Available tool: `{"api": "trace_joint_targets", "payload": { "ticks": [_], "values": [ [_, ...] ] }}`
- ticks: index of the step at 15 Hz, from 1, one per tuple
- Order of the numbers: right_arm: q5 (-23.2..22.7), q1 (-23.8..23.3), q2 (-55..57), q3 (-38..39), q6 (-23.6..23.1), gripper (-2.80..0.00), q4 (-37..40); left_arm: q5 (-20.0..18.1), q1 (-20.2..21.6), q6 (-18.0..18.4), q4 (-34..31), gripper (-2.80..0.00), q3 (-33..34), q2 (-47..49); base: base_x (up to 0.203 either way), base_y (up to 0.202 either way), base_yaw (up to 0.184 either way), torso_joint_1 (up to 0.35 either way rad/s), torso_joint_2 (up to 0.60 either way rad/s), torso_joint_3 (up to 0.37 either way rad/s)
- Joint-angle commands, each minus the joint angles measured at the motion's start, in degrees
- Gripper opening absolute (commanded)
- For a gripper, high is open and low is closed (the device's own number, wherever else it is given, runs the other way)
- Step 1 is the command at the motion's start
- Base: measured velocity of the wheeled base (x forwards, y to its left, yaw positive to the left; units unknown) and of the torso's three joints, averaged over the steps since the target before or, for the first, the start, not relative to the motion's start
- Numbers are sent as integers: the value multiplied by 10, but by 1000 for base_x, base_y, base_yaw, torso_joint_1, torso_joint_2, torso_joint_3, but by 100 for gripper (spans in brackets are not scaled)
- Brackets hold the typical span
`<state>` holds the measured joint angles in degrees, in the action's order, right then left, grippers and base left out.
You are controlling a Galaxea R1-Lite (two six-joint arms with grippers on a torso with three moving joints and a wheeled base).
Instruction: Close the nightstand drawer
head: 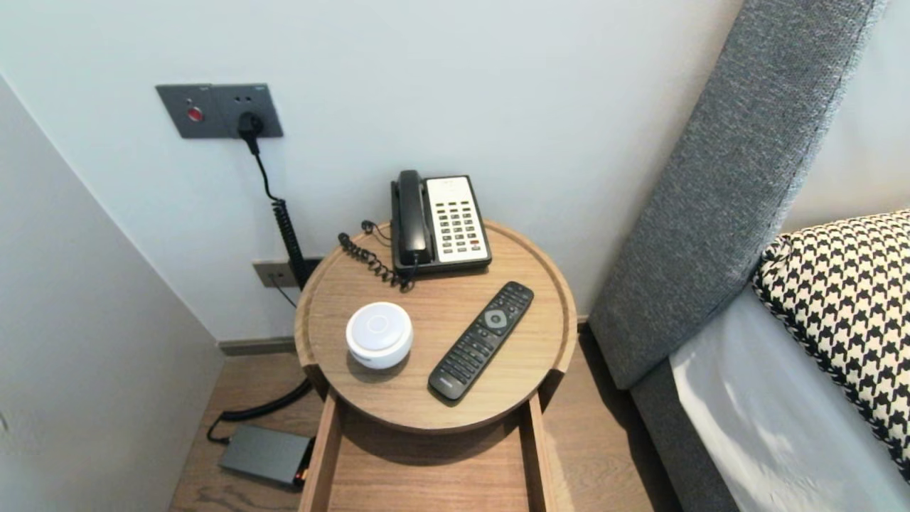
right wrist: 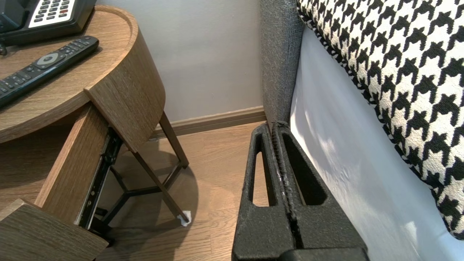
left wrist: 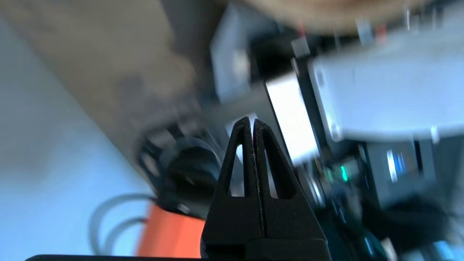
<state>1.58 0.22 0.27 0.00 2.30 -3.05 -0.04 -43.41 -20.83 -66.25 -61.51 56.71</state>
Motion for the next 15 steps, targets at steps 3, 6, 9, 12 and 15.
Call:
{"api": "trace_joint_targets", "payload": {
  "ticks": [3,6,9,12,15],
  "values": [
    [0,0,1,15,0,-280,0,-49,-1,3,77,-280,146,-5,0,0,0,0,0,0],
    [0,0,1,15,1,-280,0,-62,-10,4,164,-280,235,4,0,0,0,0,0,0],
    [0,0,1,15,0,-280,0,-66,-27,2,263,-280,292,22,0,0,0,0,0,0],
    [0,0,1,15,0,-280,0,-55,-37,7,339,-280,332,48,0,0,0,0,0,0],
    [0,0,1,15,0,-280,0,-20,-48,8,427,-280,381,88,0,0,0,0,0,0]
  ]
}}
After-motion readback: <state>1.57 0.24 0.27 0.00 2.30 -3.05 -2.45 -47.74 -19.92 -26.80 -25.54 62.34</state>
